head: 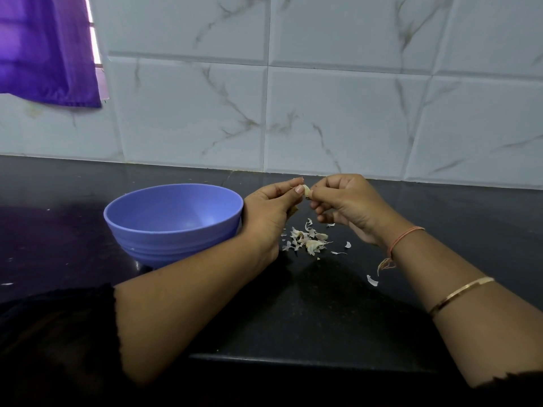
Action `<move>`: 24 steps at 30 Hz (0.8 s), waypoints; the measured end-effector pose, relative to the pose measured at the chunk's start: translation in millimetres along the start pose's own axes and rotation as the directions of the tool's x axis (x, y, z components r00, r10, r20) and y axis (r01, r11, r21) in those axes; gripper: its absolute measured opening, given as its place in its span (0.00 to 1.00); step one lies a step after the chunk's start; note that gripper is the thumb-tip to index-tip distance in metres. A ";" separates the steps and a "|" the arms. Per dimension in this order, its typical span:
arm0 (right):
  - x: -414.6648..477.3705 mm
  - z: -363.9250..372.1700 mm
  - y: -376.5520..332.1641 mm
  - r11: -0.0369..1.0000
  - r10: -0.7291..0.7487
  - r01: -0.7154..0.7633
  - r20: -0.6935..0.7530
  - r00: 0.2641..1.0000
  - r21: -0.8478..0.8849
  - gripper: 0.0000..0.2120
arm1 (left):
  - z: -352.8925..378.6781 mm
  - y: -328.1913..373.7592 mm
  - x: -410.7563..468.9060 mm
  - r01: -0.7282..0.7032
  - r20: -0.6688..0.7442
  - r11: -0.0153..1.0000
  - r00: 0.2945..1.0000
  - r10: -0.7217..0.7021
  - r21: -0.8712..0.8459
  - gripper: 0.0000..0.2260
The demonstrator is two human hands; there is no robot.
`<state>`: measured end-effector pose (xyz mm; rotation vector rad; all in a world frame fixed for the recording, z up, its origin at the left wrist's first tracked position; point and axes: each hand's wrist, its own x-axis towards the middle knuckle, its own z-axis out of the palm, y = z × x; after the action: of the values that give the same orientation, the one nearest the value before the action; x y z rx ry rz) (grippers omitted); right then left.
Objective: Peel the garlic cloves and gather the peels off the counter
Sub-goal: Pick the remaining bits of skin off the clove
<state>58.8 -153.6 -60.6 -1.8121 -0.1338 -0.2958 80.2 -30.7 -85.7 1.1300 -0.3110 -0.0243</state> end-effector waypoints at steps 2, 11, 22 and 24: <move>0.2 0.1 0.7 1.000 -0.006 0.006 -0.008 1.000 -0.011 0.08 | 0.6 0.3 -0.9 -0.003 -0.004 1.000 1.000 0.003 0.020 0.05; 1.0 -0.4 1.4 1.000 -0.022 0.021 -0.011 1.000 -0.014 0.05 | 0.2 0.7 -0.5 0.003 -0.010 1.000 1.000 -0.003 0.002 0.05; -0.2 0.1 -0.6 0.999 0.016 -0.017 0.025 1.000 0.041 0.06 | 0.1 0.3 0.2 0.010 -0.026 1.000 1.000 -0.010 -0.008 0.05; -0.4 0.1 -1.0 0.998 0.027 -0.030 0.036 0.999 0.061 0.05 | -0.2 0.5 0.2 0.007 -0.031 1.000 1.000 -0.007 0.000 0.04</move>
<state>58.2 -153.2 -59.7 -1.7572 -0.1405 -0.2369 80.4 -30.3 -85.3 1.1302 -0.2800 -0.0129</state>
